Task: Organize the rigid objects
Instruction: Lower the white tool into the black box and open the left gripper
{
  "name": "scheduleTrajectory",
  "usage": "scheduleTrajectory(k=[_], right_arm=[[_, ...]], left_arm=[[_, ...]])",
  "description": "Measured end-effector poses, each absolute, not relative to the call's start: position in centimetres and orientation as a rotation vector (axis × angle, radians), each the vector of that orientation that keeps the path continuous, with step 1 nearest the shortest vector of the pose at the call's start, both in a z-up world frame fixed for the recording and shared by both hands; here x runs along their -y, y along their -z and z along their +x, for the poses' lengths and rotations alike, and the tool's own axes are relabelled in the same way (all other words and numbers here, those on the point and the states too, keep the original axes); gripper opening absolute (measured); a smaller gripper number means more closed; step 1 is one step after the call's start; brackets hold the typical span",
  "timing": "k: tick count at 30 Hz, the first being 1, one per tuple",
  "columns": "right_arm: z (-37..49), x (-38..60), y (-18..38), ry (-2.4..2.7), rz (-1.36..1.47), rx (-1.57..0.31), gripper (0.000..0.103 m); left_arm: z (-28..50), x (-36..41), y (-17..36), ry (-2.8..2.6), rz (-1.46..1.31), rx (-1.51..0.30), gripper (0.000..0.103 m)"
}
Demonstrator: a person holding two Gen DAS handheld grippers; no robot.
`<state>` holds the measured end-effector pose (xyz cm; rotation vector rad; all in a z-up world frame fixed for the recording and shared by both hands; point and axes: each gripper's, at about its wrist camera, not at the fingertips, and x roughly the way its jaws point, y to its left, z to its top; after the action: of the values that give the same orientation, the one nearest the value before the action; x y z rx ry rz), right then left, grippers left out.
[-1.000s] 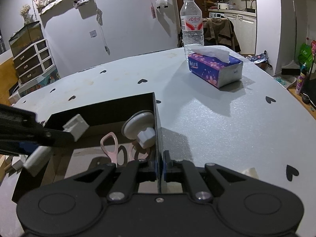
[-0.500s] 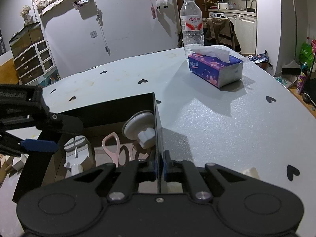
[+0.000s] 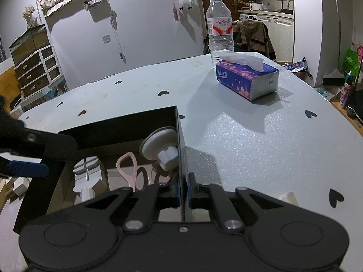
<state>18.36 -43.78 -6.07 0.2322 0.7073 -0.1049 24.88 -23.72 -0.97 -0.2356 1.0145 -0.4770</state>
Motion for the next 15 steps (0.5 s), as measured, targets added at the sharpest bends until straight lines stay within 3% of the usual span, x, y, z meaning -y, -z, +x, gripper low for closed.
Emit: scheduleTrajectory(k=[5, 15], right_arm=[[18.4, 43.8, 6.1, 0.105, 0.231, -0.707, 0.006], [18.3, 43.9, 6.1, 0.106, 0.229, -0.708, 0.006]], left_arm=[[23.7, 23.3, 0.0, 0.521, -0.180, -0.938, 0.103], [21.4, 21.4, -0.7, 0.555, -0.069, -0.839, 0.103]])
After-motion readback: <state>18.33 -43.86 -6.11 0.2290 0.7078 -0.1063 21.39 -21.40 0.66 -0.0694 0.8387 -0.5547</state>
